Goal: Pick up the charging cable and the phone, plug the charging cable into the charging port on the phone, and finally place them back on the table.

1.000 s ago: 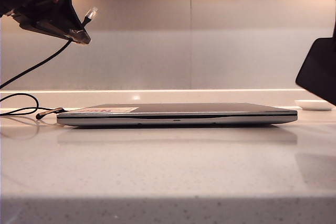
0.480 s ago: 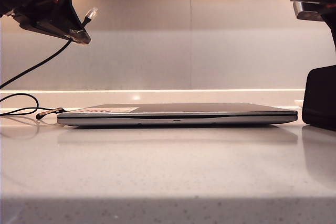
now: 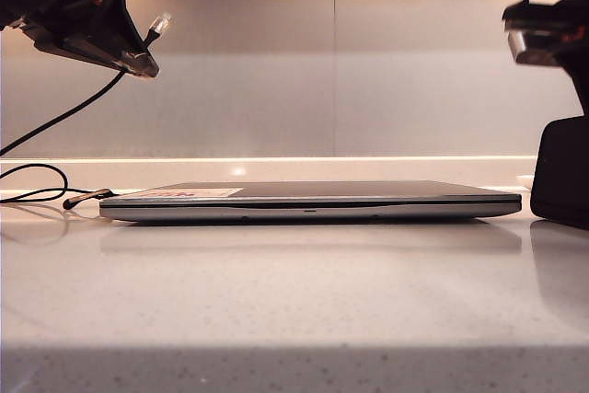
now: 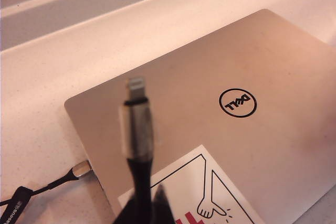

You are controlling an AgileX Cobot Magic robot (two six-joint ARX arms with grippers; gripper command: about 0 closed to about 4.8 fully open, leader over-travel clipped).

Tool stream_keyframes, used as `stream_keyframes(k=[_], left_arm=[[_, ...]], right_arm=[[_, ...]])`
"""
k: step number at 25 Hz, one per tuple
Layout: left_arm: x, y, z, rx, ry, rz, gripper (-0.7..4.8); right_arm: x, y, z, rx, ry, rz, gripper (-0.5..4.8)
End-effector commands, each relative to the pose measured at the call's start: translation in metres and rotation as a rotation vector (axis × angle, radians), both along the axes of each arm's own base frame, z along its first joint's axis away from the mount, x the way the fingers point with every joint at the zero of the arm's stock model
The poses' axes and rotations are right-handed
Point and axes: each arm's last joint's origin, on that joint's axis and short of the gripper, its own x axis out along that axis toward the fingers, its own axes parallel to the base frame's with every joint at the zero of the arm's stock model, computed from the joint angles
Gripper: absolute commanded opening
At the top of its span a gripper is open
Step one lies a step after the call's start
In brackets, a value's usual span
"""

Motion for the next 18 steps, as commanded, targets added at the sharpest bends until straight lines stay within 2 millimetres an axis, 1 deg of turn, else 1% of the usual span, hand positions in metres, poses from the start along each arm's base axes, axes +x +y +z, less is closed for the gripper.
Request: stream_keyframes(k=[1,2,3,5,6,9,10,11,12,13,15,18], left_arm=[[0.000,-0.001,0.003,-0.013,-0.017,-0.004,-0.06],[0.000,-0.001,0.003,-0.014,-0.016,-0.004,-0.06],[0.000,-0.001,0.003,-0.017,-0.013,-0.002,-0.06],[0.000,-0.001,0.003,-0.044,0.007,0.011,-0.06],[-0.001,-0.002,0.002,-0.051,0.017,0.009,-0.06],[-0.004,-0.007,0.001,-0.044,0.029,-0.017,-0.06],[-0.006,-0.009,0.000,-0.041,0.036,-0.030,-0.06],[-0.009,-0.014,-0.001,-0.035,0.046,-0.057,-0.06],[-0.012,-0.018,-0.001,-0.034,0.055,-0.076,-0.06],[-0.016,-0.024,-0.002,-0.041,0.071,-0.099,-0.06],[-0.021,-0.031,-0.003,-0.083,0.111,-0.111,-0.06],[-0.028,-0.040,-0.005,-0.130,0.160,-0.130,-0.06]], right_arm=[[0.004,0.002,-0.005,0.008,0.038,0.008,0.69],[0.005,0.003,-0.006,0.007,0.042,0.008,-0.03],[0.006,0.003,-0.006,0.009,0.037,0.008,-0.06],[0.007,0.003,0.002,0.014,0.018,0.008,-0.07],[0.009,0.004,0.011,0.023,-0.007,0.010,-0.07],[0.013,0.006,0.030,0.073,-0.069,0.035,-0.07],[0.016,0.008,0.037,0.114,-0.100,0.044,-0.06],[0.020,0.011,0.049,0.192,-0.154,0.062,-0.06],[0.022,0.013,0.054,0.248,-0.190,0.080,-0.06],[0.027,0.017,0.061,0.339,-0.250,0.108,-0.06],[0.033,0.022,0.067,0.474,-0.315,0.133,-0.06],[0.040,0.027,0.074,0.569,-0.397,0.162,-0.06]])
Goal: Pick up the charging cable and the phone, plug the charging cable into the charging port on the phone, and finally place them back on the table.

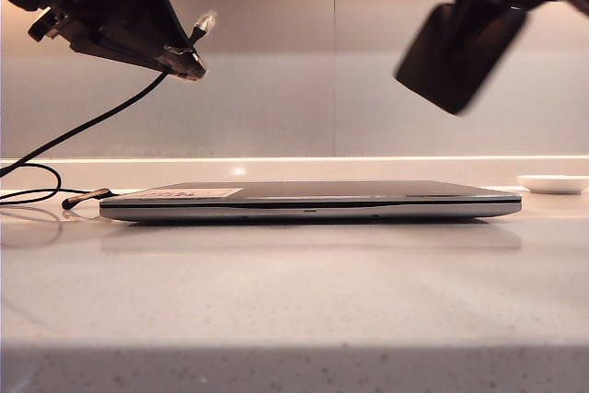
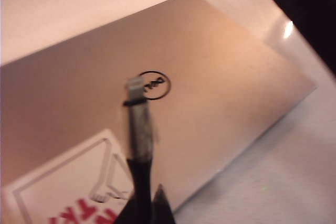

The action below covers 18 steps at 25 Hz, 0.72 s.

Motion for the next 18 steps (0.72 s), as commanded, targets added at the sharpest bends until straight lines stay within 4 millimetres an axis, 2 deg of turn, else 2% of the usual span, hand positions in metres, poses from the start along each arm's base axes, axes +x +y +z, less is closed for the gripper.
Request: stream_keyframes(k=[1,7,12,18], left_arm=[[-0.008,-0.008,-0.004,-0.054,0.057,-0.018,-0.06],[-0.022,-0.018,-0.024,-0.130,0.184,-0.030,-0.06],[-0.030,-0.023,-0.036,-0.204,0.273,-0.027,-0.06],[-0.027,-0.035,-0.040,-0.290,0.328,-0.015,-0.07]], right_arm=[[0.008,0.006,0.012,0.145,-0.125,0.036,-0.06],[0.020,0.014,0.004,0.383,-0.204,0.093,-0.05],[0.029,0.021,-0.026,0.625,-0.180,0.118,-0.05],[0.041,0.027,-0.050,0.805,-0.086,0.085,-0.05]])
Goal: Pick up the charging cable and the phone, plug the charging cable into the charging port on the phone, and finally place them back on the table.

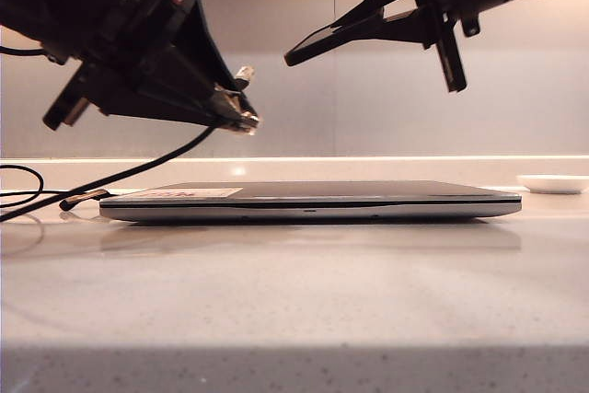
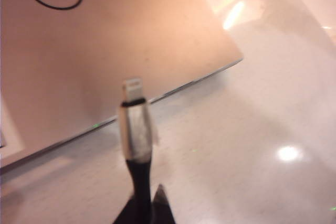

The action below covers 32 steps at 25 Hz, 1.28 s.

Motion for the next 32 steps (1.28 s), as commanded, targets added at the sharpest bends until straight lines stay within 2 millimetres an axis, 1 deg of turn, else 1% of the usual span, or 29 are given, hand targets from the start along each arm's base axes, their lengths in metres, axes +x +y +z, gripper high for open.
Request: stream_keyframes(k=[1,2,7,12,16,19,23,32], left_arm=[[0.000,-0.006,0.002,-0.064,0.011,-0.002,-0.07],[-0.001,-0.010,0.001,-0.086,0.024,-0.004,-0.06],[-0.002,-0.013,0.000,-0.109,0.066,0.007,-0.06],[-0.002,-0.013,-0.002,-0.108,0.074,0.010,-0.06],[-0.002,-0.014,-0.002,-0.108,0.074,0.010,-0.06],[-0.002,-0.013,-0.002,-0.109,0.074,0.010,-0.06],[-0.002,-0.013,-0.002,-0.109,0.074,0.010,-0.06],[-0.002,-0.013,-0.002,-0.109,0.074,0.010,-0.06]], right_arm=[[0.004,0.003,0.004,0.098,-0.001,0.019,-0.05],[0.007,0.004,0.001,0.111,0.025,0.021,-0.05],[0.012,0.009,-0.012,0.122,0.109,0.044,-0.05],[0.011,0.024,-0.014,0.119,0.024,0.098,-0.05],[0.012,0.024,-0.015,0.103,-0.008,0.104,-0.05],[0.013,0.025,-0.018,0.099,-0.001,0.104,-0.05],[0.013,0.029,-0.021,0.097,-0.026,0.134,-0.05],[0.016,0.034,-0.027,0.103,-0.021,0.186,-0.05]])
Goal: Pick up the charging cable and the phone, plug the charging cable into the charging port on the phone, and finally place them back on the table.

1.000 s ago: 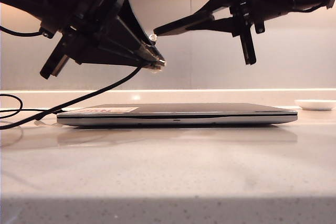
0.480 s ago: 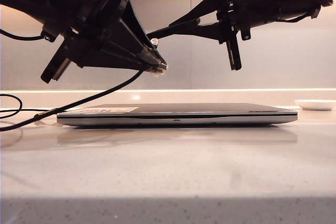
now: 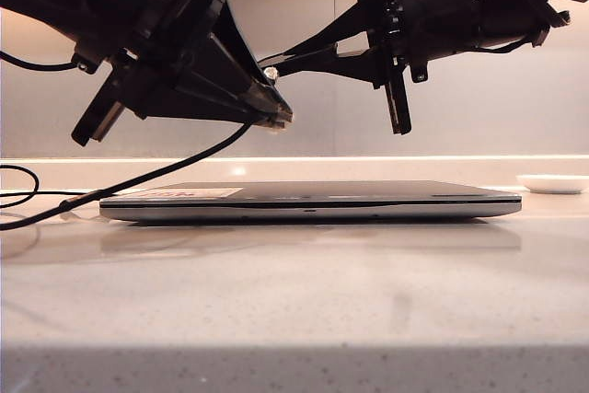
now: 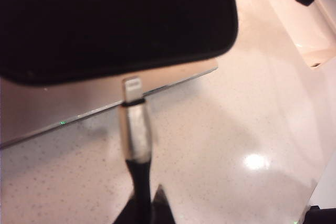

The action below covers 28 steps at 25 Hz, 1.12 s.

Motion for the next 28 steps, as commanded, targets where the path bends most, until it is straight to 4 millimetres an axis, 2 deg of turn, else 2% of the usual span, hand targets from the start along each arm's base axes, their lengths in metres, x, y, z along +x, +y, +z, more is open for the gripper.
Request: stream_keyframes(k=[1,28], left_arm=[[-0.0003,-0.0005,0.0011,-0.010,-0.006,-0.005,-0.06],[-0.0001,-0.0007,0.0017,-0.019,-0.006,-0.002,-0.06]], right_arm=[[0.0018,0.0015,0.0063,0.029,-0.065,0.029,-0.05],[-0.0003,0.0064,0.0089,0.039,-0.100,0.048,-0.05]])
